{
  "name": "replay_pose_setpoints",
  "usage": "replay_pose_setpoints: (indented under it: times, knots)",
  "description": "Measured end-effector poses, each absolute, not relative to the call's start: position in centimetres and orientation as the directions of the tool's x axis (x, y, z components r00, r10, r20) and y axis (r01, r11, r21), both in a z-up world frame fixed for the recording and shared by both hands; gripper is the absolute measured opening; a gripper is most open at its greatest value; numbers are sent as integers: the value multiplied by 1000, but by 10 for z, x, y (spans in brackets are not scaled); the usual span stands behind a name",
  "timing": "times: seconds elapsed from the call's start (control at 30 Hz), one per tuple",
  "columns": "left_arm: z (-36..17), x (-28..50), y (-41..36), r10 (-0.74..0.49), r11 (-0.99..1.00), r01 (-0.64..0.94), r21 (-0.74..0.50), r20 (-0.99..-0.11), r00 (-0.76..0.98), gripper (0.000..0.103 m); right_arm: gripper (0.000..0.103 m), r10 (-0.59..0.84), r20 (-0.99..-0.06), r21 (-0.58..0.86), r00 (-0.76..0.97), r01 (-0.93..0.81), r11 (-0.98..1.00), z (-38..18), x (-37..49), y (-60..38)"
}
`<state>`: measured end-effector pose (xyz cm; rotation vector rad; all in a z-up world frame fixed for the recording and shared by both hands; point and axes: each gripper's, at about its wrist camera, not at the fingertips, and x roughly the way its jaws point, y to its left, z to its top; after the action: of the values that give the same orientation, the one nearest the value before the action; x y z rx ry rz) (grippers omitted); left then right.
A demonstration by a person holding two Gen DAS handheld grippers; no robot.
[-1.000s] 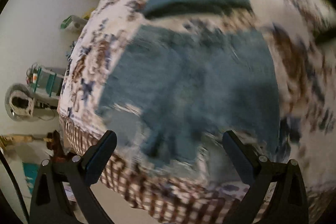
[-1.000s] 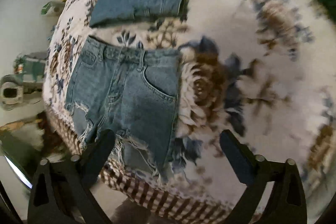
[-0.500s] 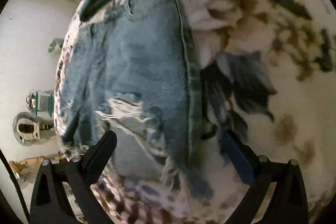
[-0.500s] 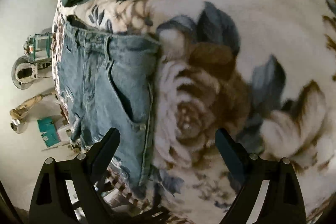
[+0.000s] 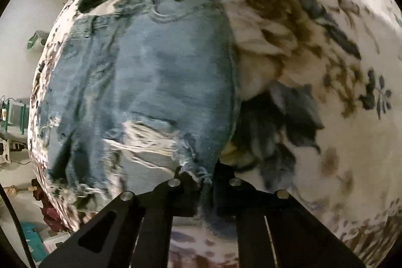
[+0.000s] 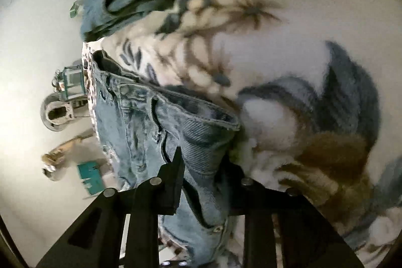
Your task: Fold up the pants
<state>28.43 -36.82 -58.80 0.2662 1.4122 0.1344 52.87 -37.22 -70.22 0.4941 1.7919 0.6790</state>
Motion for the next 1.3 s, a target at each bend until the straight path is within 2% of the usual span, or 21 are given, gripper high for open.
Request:
replay_pose_setpoints:
  times: [0.17, 0.4, 0.5, 0.67, 0.8, 1.0, 1.3]
  knots:
    - [-550, 282, -345, 224, 971, 33, 236, -953, 205, 5, 16, 667, -697, 678, -264, 60, 732, -668, 525, -379]
    - [-484, 279, -276, 211, 977, -99, 190, -937, 277, 4, 13, 655, -717, 673, -237, 10, 740, -588, 532, -341]
    - [-463, 281, -233, 197, 975, -162, 154, -935, 296, 4, 13, 636, -736, 659, -230, -29, 752, -556, 540, -297]
    - [-454, 290, -154, 146, 968, -240, 76, -946, 290, 4, 13, 589, -776, 616, -225, -68, 785, -540, 559, -204]
    - [-471, 303, -83, 98, 952, -305, 20, -965, 244, 4, 13, 535, -812, 566, -233, -87, 820, -567, 566, -134]
    - [-513, 326, 5, 74, 936, -352, 4, -980, 186, 4, 13, 439, -862, 480, -252, -129, 868, -618, 581, -63]
    - [-569, 340, 43, 40, 920, -392, -12, -991, 124, 5, 14, 343, -896, 394, -281, -151, 906, -664, 591, -26]
